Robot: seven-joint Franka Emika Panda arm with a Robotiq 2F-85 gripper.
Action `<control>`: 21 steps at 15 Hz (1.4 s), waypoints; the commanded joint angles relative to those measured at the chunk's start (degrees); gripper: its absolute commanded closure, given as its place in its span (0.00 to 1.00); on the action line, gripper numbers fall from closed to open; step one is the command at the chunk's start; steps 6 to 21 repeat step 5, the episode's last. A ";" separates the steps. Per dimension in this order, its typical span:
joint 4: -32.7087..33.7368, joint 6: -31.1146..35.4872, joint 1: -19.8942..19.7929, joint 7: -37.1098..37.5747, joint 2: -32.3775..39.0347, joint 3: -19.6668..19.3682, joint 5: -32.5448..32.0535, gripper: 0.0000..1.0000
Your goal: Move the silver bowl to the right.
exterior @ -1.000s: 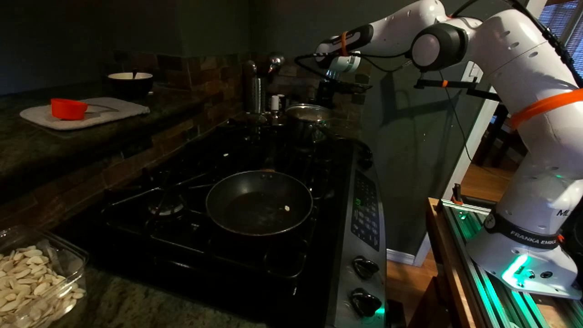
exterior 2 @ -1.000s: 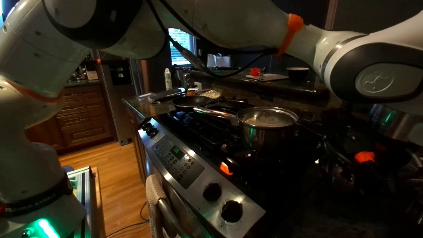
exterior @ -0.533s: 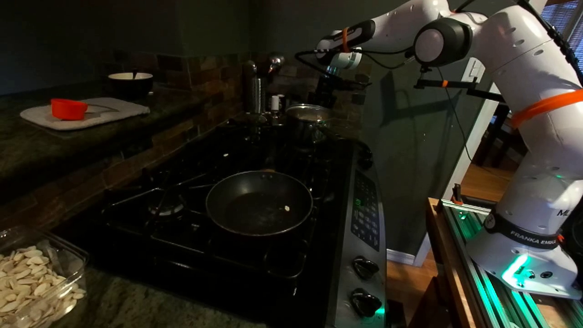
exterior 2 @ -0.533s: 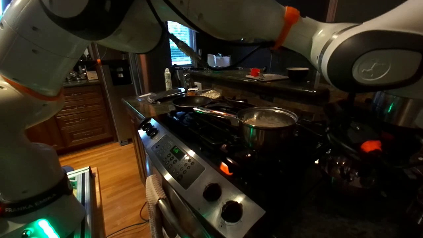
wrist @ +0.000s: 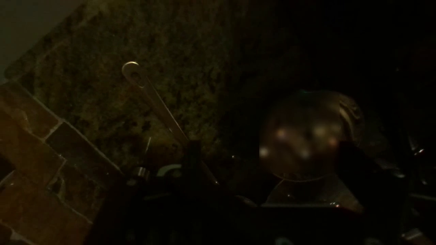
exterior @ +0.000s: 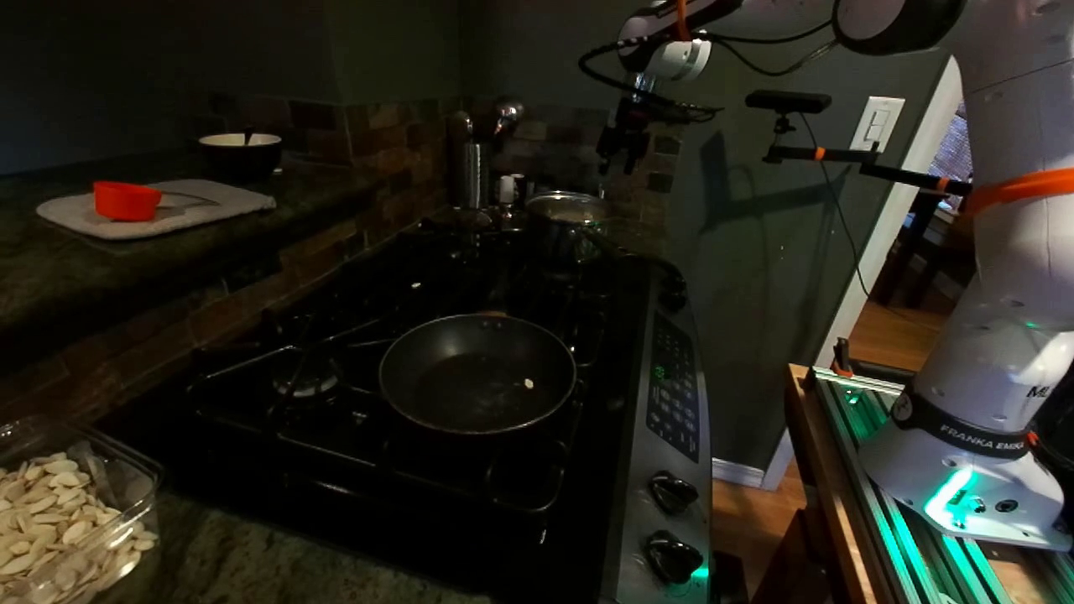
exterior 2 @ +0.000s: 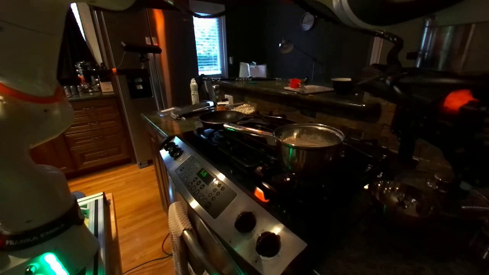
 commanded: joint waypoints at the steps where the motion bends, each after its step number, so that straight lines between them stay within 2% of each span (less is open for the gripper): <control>1: -14.02 2.08 1.08 -10.83 -10.58 0.24 -3.27 0.00; 2: -4.81 -0.25 0.05 -5.99 -4.14 0.16 -1.45 0.00; 5: -10.10 -0.13 0.83 -9.88 -8.33 -0.28 -1.90 0.00; 21: -10.10 -0.13 0.83 -9.88 -8.33 -0.28 -1.90 0.00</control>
